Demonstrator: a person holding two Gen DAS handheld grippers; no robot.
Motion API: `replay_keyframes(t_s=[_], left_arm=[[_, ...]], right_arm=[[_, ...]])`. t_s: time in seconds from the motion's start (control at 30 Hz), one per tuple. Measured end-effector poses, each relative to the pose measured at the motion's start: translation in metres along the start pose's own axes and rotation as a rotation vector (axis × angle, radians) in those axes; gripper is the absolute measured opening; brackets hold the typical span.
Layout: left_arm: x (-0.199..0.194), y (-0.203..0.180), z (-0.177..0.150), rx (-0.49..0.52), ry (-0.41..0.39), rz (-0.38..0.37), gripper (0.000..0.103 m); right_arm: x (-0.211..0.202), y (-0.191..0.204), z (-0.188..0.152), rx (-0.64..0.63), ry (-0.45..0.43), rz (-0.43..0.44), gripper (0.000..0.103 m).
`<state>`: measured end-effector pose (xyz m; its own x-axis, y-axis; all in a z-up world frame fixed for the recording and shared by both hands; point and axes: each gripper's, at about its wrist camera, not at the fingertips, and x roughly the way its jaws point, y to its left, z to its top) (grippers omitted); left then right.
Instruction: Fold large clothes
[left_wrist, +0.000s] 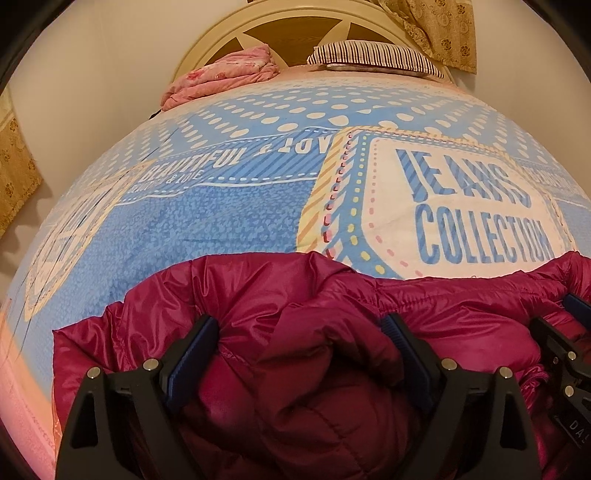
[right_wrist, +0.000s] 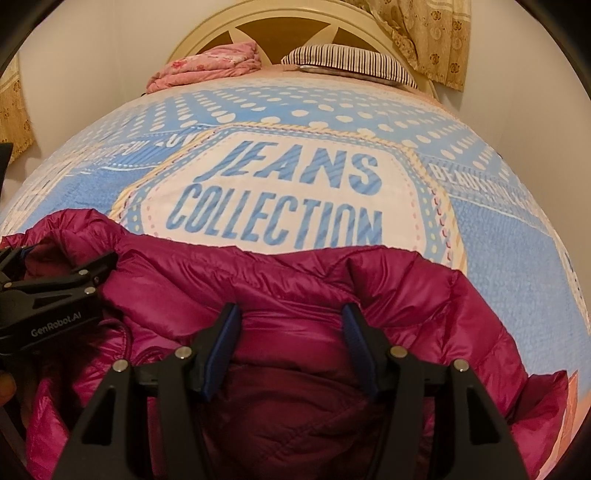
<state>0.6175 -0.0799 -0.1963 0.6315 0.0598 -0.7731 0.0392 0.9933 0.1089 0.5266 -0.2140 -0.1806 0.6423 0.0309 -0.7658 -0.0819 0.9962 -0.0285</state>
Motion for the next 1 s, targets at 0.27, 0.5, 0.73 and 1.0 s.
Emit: replay_keyframes(t_s=[0.27,0.5,0.73,1.0], left_arm=[[0.001,0.001,0.0,0.004,0.001,0.007,0.092],[0.001,-0.002,0.0,0.009,0.001,0.016,0.092],[0.002,-0.005,0.001,0.02,0.002,0.036,0.093],[0.0,-0.016,0.0,0.07,-0.014,0.105,0.095]], right_arm=[[0.001,0.001,0.0,-0.01,0.003,-0.009,0.061],[0.001,0.001,0.0,-0.009,0.003,-0.009,0.061],[0.002,0.002,0.0,-0.013,0.005,-0.013,0.061],[0.003,0.002,0.0,-0.019,0.006,-0.024,0.061]])
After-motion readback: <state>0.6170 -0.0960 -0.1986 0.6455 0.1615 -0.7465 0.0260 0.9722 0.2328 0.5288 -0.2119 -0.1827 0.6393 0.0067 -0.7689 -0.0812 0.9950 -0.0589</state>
